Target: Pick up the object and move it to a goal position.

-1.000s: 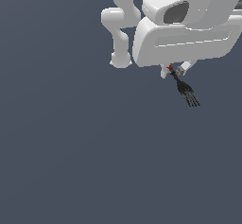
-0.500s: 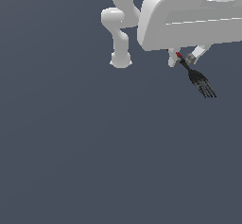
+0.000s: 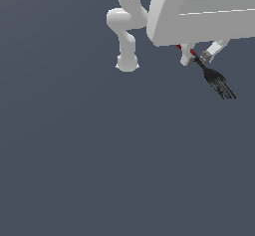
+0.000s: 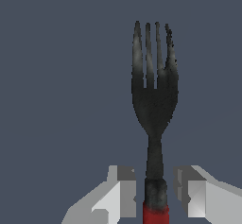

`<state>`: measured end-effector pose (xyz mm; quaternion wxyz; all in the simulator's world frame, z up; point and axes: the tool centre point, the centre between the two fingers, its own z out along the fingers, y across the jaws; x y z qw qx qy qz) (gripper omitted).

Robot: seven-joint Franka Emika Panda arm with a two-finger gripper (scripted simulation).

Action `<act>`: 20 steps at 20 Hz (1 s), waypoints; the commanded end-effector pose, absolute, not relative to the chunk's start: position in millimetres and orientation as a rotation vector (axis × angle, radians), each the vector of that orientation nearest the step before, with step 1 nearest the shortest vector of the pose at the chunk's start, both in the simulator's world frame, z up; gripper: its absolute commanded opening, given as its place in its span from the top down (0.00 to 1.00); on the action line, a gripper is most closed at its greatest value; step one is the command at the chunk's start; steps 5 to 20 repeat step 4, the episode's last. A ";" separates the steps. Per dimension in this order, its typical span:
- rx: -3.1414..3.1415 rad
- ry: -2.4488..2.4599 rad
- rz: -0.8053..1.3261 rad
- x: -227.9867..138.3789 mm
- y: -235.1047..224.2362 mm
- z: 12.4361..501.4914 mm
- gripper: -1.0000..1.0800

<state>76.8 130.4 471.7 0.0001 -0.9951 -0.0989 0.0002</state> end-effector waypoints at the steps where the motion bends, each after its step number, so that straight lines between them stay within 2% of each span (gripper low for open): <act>1: -3.126 -0.311 0.000 77.2 130.6 473.4 1.00; 20: -3.126 -0.311 0.000 77.4 130.6 473.8 1.00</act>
